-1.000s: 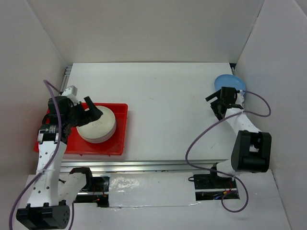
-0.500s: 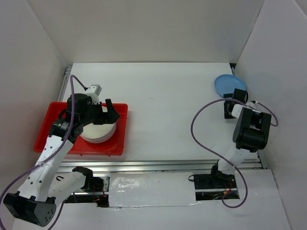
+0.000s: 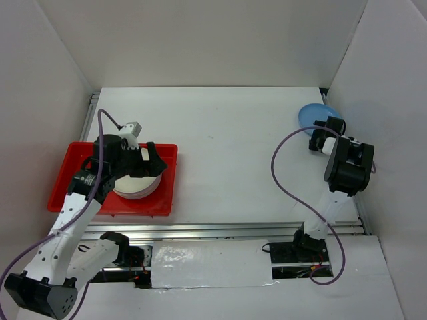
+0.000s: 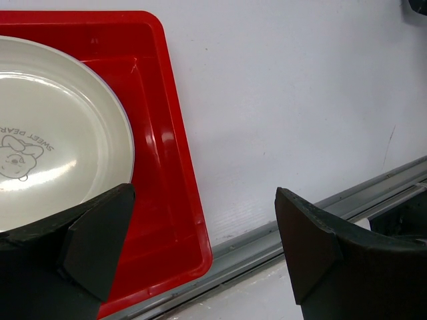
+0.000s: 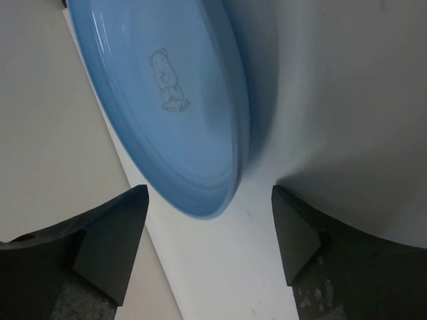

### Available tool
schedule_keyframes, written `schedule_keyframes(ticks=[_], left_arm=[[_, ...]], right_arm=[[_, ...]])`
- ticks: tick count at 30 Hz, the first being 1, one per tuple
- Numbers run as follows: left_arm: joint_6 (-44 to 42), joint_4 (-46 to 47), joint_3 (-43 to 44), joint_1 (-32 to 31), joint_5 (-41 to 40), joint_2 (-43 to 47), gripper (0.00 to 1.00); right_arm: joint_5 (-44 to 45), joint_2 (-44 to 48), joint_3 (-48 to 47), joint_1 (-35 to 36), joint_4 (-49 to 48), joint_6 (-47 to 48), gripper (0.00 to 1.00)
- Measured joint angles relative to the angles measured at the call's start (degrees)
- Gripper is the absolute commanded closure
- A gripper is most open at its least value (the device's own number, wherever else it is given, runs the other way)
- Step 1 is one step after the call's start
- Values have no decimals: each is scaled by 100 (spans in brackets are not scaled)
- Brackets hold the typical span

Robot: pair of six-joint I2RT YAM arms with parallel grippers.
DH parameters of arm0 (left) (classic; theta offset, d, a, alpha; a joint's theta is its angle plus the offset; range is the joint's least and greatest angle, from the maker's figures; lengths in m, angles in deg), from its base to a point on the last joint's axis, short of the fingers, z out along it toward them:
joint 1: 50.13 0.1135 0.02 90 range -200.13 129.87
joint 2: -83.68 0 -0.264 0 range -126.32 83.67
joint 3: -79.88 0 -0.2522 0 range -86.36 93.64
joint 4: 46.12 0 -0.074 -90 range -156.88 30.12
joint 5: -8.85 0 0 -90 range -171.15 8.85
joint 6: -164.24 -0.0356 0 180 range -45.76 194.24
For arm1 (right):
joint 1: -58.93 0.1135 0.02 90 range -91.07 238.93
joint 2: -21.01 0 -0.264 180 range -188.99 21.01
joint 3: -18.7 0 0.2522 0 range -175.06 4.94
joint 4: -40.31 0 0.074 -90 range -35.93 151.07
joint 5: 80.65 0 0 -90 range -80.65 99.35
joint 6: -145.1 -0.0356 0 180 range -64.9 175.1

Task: Place the plates into the plastic bin on the countertop

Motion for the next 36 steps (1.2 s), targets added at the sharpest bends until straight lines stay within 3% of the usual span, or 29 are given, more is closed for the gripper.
schedule_keyframes(ticks=[4,9,13,14,15,21,26,31,36], left_arm=[[-11,0,0,0,4,48,1],[-103,0,0,0,7,55,1],[-109,0,0,2,7,55,1],[-109,0,0,20,7,57,1],[-111,0,0,52,26,57,1],[-125,2,-2,544,269,52,1],[-129,7,-2,730,426,46,1],[-138,52,-22,730,557,55,1],[-221,111,-24,730,752,133,1]], right_arm=[[-81,-273,-444,-22,330,-63,30],[-114,-555,-999,-42,964,-31,49],[-199,-741,-1340,-57,1394,79,77],[-214,-763,-1364,-57,1458,107,95],[-229,-774,-1370,-57,1484,142,99],[-332,-763,-1440,4,1775,413,100],[236,-382,-1624,481,2509,1462,100],[730,621,-1580,1884,3062,2918,100],[841,1388,-1589,3790,3477,3875,100]])
